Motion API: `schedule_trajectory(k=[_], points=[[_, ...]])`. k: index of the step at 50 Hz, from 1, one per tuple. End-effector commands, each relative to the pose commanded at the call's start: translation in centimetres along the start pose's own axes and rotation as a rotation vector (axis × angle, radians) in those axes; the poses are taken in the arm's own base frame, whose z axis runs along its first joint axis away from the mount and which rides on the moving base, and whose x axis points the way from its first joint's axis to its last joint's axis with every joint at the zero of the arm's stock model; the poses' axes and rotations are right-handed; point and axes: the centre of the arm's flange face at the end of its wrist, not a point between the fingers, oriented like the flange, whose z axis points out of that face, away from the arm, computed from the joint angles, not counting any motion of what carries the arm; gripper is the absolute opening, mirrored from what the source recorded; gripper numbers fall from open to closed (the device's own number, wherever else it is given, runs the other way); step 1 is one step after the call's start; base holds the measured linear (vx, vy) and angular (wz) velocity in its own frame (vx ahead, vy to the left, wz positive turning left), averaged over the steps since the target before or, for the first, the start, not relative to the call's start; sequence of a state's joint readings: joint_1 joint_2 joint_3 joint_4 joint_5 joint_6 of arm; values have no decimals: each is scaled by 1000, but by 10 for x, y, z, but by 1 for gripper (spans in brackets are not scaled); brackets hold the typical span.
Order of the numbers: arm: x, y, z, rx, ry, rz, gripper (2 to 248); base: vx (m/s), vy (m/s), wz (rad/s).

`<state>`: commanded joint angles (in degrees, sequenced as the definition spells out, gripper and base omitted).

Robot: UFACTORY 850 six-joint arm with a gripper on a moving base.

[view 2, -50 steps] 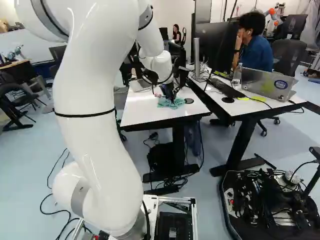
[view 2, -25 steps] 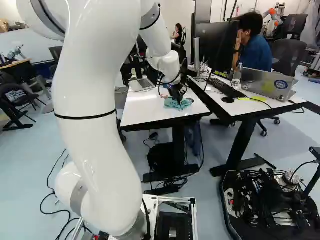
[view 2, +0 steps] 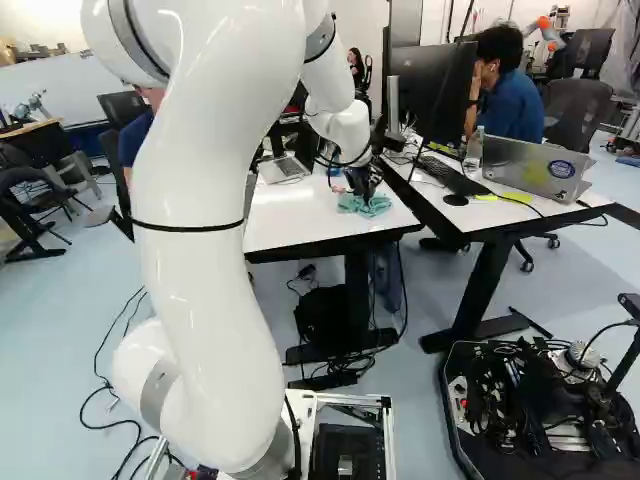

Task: Clean the table with the green towel

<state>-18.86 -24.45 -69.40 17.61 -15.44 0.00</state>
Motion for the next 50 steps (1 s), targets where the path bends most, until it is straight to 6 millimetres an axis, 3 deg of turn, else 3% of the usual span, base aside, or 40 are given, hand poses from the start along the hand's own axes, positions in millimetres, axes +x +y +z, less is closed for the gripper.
schedule_trajectory(k=[25,50], points=[[5,-46,16,37,2,-60,48,0,0,0],[-26,-76,5,61,-26,-113,48,0,0,0]])
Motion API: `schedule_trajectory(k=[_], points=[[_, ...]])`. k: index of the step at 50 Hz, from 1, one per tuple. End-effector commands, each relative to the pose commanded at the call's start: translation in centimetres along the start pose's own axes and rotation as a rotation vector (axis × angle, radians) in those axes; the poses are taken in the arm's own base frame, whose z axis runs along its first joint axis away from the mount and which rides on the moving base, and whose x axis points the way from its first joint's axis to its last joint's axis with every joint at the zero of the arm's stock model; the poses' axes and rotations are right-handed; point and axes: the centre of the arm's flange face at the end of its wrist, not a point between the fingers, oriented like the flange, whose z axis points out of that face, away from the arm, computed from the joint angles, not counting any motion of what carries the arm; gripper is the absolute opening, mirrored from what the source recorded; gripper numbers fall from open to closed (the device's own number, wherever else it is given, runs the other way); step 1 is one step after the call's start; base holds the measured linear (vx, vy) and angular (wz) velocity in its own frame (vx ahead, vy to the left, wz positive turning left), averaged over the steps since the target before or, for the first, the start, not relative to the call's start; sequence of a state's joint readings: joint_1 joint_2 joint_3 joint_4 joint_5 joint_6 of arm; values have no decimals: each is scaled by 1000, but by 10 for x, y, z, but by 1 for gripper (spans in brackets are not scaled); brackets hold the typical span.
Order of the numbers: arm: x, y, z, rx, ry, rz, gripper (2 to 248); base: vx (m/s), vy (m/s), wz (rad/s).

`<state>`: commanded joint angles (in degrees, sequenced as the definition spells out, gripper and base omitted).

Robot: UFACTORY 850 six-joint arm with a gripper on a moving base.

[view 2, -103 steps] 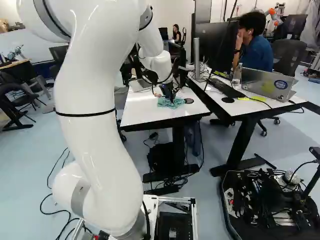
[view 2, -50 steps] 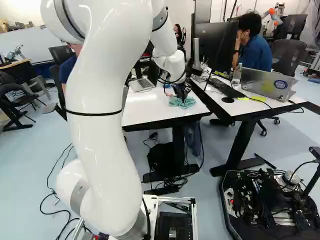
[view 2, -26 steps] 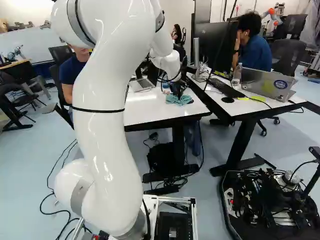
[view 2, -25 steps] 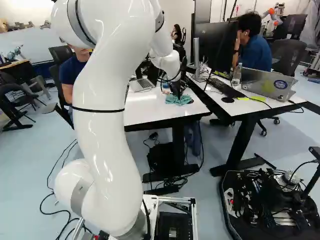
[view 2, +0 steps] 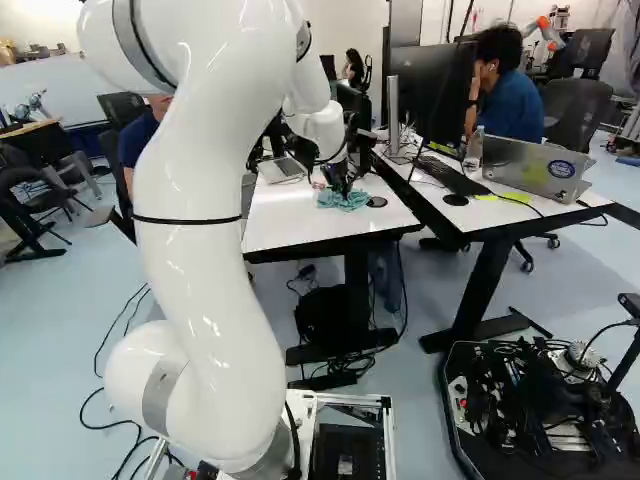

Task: Clean the table with the green towel

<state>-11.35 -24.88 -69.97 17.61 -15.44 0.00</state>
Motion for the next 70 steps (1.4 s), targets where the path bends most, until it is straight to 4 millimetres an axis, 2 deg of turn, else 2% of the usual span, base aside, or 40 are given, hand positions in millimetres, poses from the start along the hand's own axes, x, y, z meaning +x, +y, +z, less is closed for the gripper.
schedule_trajectory(k=[16,35,48,70], points=[[-25,-7,-13,5,-21,-18,48,0,0,0],[-26,-9,-28,11,-5,-20,48,0,0,0],[-30,-10,-50,19,17,-23,48,0,0,0],[-57,-5,-99,33,48,-15,48,0,0,0]])
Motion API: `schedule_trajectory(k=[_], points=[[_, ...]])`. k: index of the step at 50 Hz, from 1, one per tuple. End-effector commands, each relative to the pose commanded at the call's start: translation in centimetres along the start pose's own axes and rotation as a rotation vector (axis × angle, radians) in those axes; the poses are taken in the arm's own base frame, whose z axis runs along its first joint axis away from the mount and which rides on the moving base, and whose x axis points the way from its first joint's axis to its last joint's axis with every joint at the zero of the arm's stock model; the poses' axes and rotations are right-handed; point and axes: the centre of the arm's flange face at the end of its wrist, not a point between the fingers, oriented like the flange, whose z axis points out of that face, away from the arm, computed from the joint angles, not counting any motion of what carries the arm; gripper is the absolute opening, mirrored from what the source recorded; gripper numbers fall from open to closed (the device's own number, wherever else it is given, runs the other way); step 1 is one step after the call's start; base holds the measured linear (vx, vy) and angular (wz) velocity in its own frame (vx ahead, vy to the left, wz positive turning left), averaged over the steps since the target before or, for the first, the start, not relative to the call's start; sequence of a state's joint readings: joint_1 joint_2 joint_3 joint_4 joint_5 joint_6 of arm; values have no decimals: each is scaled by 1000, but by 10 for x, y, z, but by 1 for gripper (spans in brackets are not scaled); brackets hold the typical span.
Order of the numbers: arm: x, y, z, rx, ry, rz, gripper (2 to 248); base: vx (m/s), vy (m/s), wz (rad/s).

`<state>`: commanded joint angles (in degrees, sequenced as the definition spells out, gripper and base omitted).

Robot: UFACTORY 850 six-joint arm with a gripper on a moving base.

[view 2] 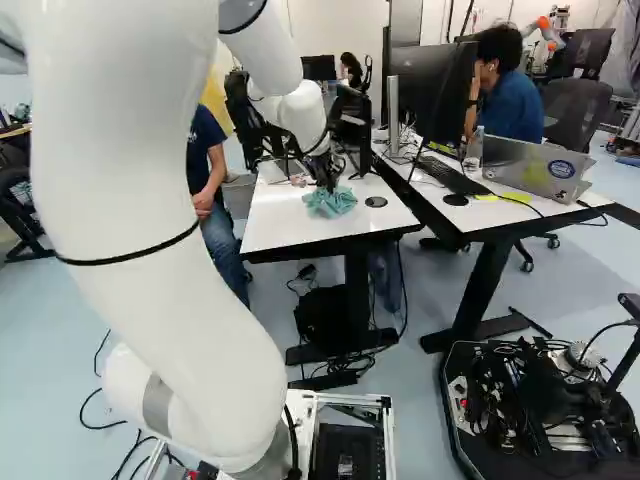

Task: Clean the table with the green towel

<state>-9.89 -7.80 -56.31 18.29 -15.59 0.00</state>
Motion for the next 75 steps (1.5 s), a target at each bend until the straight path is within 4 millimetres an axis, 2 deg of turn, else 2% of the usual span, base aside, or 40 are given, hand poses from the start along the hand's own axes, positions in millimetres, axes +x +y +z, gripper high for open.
schedule_trajectory(k=[27,43,58,75], points=[[-23,-2,-49,60,-60,113,48,0,0,0],[-46,-2,-84,118,-126,193,48,0,0,0],[-62,1,-116,141,-96,201,48,0,0,0],[-64,1,-125,147,-79,199,48,0,0,0]])
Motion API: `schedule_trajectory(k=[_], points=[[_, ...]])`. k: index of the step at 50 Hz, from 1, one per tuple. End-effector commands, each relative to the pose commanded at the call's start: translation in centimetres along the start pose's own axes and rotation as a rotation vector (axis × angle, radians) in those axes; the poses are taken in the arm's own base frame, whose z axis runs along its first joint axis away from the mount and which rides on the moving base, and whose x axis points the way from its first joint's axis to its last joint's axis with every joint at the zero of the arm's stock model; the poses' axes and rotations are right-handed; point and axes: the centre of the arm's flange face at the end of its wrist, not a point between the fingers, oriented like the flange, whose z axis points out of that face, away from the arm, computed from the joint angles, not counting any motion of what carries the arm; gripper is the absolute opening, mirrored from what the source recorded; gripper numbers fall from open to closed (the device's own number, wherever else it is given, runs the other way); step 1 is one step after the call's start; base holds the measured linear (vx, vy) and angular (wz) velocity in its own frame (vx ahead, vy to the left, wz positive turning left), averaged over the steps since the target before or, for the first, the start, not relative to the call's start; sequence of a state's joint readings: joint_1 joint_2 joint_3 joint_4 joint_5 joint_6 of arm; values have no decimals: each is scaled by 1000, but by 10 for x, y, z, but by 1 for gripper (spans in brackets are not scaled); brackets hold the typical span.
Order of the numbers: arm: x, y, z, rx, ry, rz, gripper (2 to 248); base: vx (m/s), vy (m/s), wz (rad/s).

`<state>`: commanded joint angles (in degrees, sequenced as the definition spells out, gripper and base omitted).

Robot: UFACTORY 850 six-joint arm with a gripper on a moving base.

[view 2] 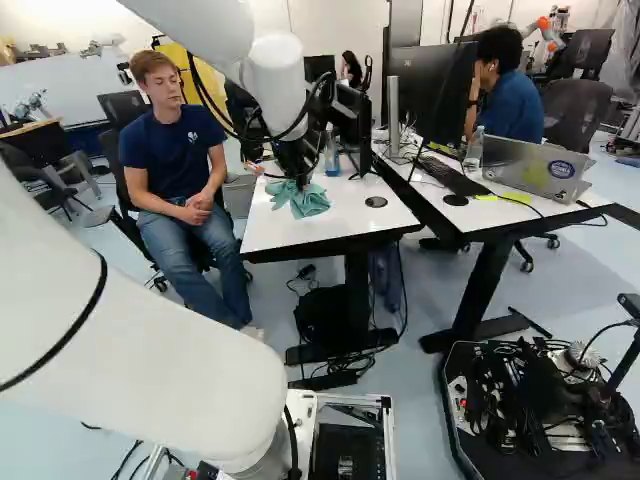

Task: Clean the table with the green towel

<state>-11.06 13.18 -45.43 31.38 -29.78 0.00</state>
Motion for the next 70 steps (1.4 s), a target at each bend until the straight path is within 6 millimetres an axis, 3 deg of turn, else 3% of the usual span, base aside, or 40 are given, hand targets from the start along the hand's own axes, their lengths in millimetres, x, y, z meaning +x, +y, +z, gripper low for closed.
schedule_trajectory(k=[49,70], points=[[1,0,0,0,0,0,48,0,0,0],[11,-13,11,4,-15,-19,48,0,0,0]])
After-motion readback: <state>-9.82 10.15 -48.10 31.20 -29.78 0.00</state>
